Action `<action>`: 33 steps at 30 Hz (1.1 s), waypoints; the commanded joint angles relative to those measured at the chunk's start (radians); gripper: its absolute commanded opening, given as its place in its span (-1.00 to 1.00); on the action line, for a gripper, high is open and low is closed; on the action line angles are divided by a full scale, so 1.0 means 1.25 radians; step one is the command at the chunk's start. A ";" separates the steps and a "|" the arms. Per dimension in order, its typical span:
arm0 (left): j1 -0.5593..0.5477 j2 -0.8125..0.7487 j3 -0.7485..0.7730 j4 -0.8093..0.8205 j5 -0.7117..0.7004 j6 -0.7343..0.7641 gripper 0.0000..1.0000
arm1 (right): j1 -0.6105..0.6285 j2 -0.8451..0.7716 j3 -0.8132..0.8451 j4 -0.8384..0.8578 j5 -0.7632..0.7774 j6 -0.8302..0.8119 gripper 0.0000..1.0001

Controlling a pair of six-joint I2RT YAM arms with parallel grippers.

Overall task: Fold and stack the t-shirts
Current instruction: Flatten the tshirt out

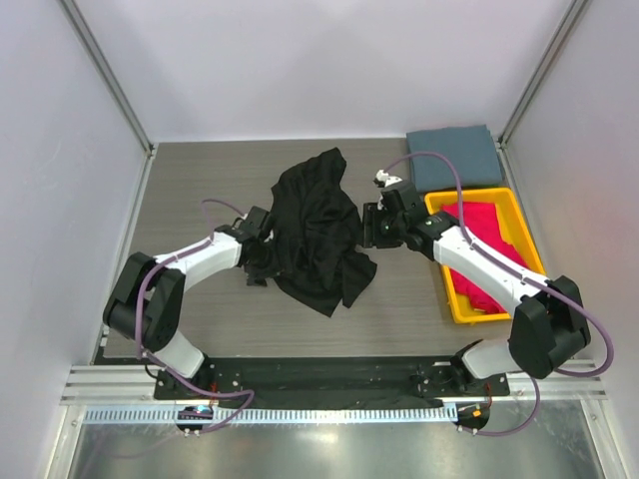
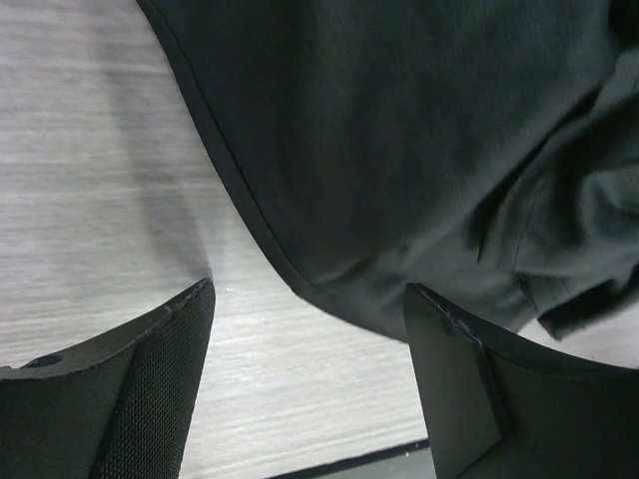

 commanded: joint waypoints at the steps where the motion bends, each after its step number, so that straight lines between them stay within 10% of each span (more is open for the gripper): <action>1: -0.003 -0.007 0.044 0.028 -0.061 -0.016 0.53 | -0.004 -0.037 -0.028 0.015 0.056 0.045 -0.04; 12: -0.015 0.043 -0.011 0.100 0.005 -0.057 0.30 | -0.003 -0.091 -0.179 0.049 0.063 0.150 -0.07; 21: 0.129 0.099 0.151 -0.006 -0.050 0.059 -1.00 | -0.001 -0.080 -0.202 0.055 0.070 0.179 -0.11; 24: 0.218 0.085 0.191 -0.024 -0.011 0.058 -0.92 | 0.016 -0.072 -0.231 0.080 0.046 0.222 -0.14; 27: 0.210 0.040 0.209 -0.060 -0.051 0.086 -0.05 | 0.035 -0.068 -0.239 0.099 0.043 0.253 -0.14; 33: 0.198 -0.106 0.075 -0.073 -0.035 0.075 -0.04 | 0.058 -0.056 -0.234 0.111 0.041 0.270 -0.14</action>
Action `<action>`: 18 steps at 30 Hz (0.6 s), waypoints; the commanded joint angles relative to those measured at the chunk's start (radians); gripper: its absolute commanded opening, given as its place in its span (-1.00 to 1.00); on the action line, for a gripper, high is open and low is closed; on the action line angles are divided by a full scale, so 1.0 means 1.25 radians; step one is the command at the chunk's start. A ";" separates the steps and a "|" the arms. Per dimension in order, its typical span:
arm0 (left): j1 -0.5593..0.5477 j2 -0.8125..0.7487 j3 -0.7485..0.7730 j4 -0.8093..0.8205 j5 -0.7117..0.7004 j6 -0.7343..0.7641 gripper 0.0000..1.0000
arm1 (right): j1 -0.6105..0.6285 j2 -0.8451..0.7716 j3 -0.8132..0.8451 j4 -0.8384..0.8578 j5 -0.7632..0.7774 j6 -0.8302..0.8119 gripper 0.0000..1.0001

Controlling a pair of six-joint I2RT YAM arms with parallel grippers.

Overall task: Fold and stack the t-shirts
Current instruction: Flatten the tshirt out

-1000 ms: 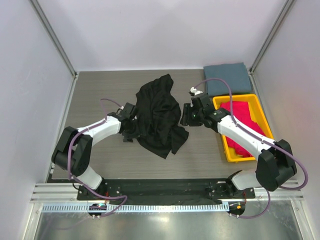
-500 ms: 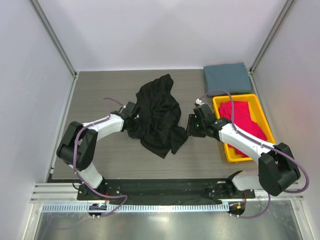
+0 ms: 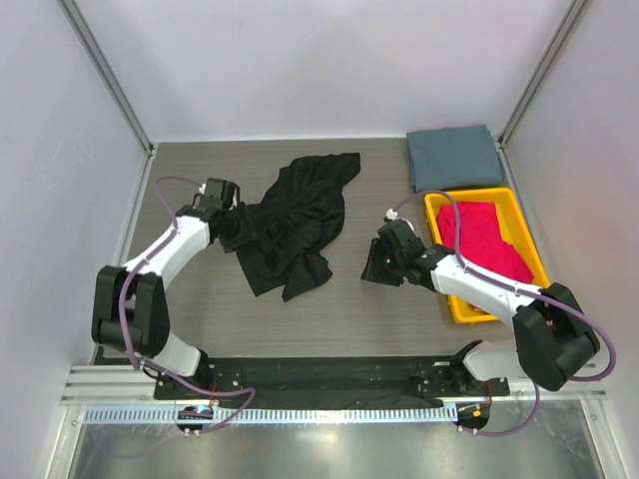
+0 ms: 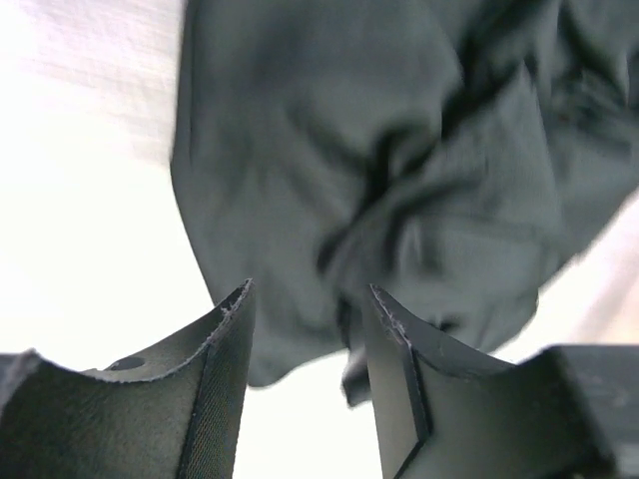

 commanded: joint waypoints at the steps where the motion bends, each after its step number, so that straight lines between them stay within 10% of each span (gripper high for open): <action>1: -0.011 -0.094 -0.099 -0.034 0.015 -0.007 -0.06 | 0.006 0.009 0.019 0.042 0.001 0.024 -0.14; 18: -0.038 -0.043 -0.264 0.059 0.056 -0.098 -0.20 | 0.044 0.027 0.027 0.082 -0.039 0.040 -0.14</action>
